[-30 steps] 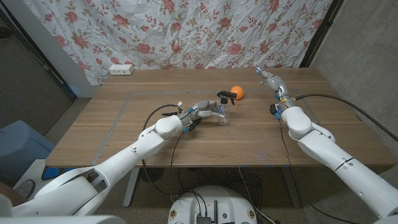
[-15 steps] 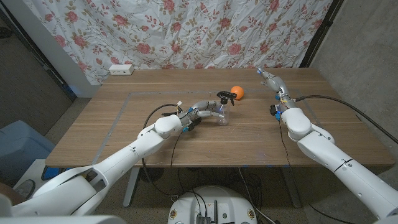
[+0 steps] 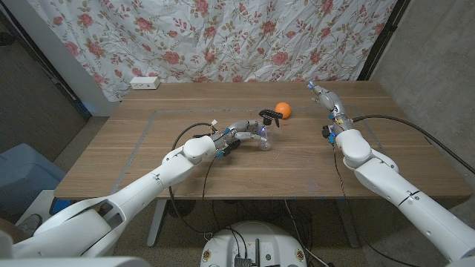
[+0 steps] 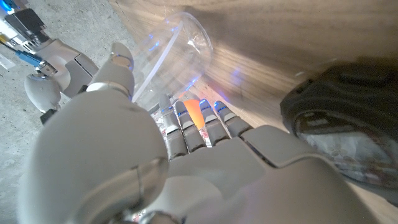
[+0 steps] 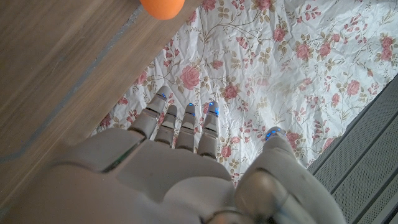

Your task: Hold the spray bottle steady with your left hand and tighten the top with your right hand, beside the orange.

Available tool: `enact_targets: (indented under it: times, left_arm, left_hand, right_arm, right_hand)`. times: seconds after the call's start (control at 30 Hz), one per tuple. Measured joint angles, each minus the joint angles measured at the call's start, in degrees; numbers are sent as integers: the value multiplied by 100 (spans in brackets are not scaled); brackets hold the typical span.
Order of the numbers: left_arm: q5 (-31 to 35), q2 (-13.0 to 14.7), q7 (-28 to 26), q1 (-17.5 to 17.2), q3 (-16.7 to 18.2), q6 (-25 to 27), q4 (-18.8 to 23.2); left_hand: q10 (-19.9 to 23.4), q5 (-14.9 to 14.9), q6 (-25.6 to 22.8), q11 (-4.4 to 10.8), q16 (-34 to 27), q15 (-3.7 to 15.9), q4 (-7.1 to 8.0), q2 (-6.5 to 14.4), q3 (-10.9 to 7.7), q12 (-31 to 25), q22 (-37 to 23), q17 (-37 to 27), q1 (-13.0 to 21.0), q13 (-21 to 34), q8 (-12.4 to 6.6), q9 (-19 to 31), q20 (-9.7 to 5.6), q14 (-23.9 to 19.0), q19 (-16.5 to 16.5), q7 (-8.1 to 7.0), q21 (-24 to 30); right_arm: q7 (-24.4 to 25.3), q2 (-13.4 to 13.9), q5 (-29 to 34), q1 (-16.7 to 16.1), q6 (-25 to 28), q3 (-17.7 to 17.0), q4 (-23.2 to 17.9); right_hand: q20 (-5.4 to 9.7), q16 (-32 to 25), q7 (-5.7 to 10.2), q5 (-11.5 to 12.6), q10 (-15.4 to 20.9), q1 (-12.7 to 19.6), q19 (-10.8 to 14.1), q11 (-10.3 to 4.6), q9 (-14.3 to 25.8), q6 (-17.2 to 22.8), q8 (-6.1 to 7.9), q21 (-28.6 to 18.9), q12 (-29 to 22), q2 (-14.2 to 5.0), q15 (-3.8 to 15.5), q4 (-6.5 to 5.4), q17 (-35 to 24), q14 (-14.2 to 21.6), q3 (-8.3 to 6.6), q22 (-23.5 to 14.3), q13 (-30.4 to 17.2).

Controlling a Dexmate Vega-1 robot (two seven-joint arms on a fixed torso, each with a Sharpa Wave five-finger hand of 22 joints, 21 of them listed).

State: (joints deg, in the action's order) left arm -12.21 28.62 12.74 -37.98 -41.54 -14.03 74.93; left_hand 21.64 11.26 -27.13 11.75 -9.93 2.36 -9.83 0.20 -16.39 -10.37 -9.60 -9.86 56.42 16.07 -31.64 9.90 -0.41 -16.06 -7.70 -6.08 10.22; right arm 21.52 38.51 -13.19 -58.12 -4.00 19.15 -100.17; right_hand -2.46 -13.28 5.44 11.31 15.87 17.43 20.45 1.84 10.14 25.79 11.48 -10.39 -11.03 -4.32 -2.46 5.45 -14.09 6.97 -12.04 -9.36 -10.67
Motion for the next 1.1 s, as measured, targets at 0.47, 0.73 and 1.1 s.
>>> enact_targets:
  times: [0.47, 0.73, 1.1]
  left_arm:
    - [62, 123, 45, -51, -23, 119, 192]
    - [71, 173, 51, -96, -24, 151, 273]
    - [74, 225, 64, -137, -17, 181, 341]
  left_hand:
    - [-438, 0, 62, -91, 0, 0, 33, 14, -34, 0, 0, 27, 15, -302, 457, 28, 10, 615, 75, -286, 0]
    - [-583, 0, 249, -113, 0, -9, 33, 15, -34, 0, -1, 27, 15, -408, 677, 23, -11, 685, 114, -345, 0]
    - [-716, 4, 635, -202, 0, -14, 46, 24, -47, 0, -1, 26, 27, -516, 1051, -4, -15, 833, 139, -194, 0]
  right_arm:
    - [48, 6, -3, -98, -36, -35, -40]
    - [66, 14, 10, -136, -49, -54, -76]
    - [89, 20, 19, -190, -53, -76, -123]
  right_hand:
    - [0, 0, 0, -1, 21, 0, 0, 21, 0, 82, 0, 0, 0, 0, 21, 42, -1, 21, 8, 0, 0]
    - [0, 0, 31, -30, 21, 0, 0, 21, 15, 113, 0, 0, 0, 0, 21, 49, -1, 21, 1, 0, 0]
    - [-22, 0, 6, -28, 41, 0, 22, 0, 14, 138, 0, 0, 0, -2, 41, 49, -1, 40, 1, 0, 0]
